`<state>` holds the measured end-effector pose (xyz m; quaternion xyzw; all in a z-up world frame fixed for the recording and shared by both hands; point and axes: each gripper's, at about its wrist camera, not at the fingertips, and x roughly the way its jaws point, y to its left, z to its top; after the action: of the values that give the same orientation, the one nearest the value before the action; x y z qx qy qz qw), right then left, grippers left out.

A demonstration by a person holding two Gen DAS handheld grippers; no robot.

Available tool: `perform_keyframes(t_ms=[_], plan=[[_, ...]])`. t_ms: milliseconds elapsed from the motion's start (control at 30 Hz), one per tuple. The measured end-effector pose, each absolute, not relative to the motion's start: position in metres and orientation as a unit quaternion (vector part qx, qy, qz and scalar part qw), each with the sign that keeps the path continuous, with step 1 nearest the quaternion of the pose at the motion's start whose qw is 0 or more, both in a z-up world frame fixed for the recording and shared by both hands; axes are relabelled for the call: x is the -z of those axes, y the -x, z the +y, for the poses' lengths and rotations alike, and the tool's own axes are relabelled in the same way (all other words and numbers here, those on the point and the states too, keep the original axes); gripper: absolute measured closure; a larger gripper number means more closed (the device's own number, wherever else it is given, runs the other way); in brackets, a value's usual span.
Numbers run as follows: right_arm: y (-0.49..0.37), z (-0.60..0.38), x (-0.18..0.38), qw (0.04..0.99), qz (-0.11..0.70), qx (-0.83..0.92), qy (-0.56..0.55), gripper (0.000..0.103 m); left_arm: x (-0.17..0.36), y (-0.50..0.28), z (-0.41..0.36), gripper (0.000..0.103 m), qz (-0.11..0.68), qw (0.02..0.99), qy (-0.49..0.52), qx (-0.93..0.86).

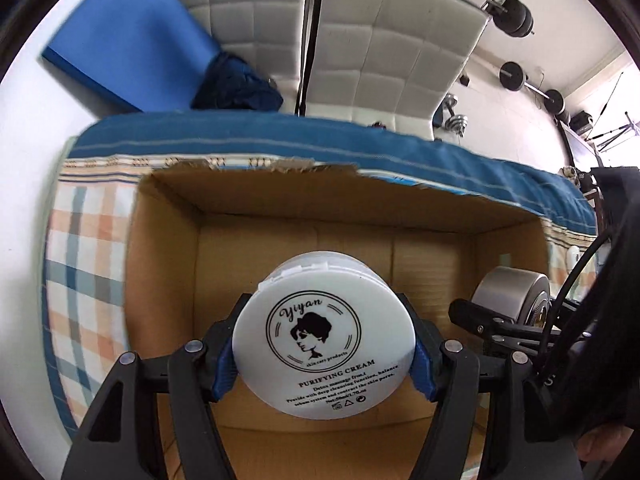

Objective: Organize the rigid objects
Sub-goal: 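Carry both jars into the cardboard box and open both tools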

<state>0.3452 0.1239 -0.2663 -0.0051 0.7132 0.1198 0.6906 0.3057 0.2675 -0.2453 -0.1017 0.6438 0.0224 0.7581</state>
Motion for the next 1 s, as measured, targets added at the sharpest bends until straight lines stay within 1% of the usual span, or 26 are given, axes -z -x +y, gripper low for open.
perform_keyframes(t_ms=[167, 233, 533, 700, 1000], plan=[[-0.358, 0.134, 0.303, 0.68, 0.727, -0.096, 0.012, 0.03, 0.281, -0.321, 0.274, 0.038, 0.661, 0.738, 0.131, -0.011], [-0.362, 0.137, 0.311, 0.682, 0.726, -0.087, 0.022, 0.029, 0.289, -0.327, 0.273, 0.038, 0.667, 0.73, 0.148, -0.005], [-0.372, 0.131, 0.344, 0.654, 0.754, -0.065, -0.012, 0.029, 0.326, -0.345, 0.274, 0.038, 0.685, 0.697, 0.212, 0.016], [-0.372, 0.124, 0.349, 0.643, 0.764, -0.052, -0.008, 0.029, 0.329, -0.345, 0.274, 0.038, 0.685, 0.695, 0.219, 0.013], [-0.379, 0.12, 0.349, 0.626, 0.778, -0.054, -0.005, 0.026, 0.323, -0.346, 0.28, 0.031, 0.694, 0.69, 0.208, 0.001]])
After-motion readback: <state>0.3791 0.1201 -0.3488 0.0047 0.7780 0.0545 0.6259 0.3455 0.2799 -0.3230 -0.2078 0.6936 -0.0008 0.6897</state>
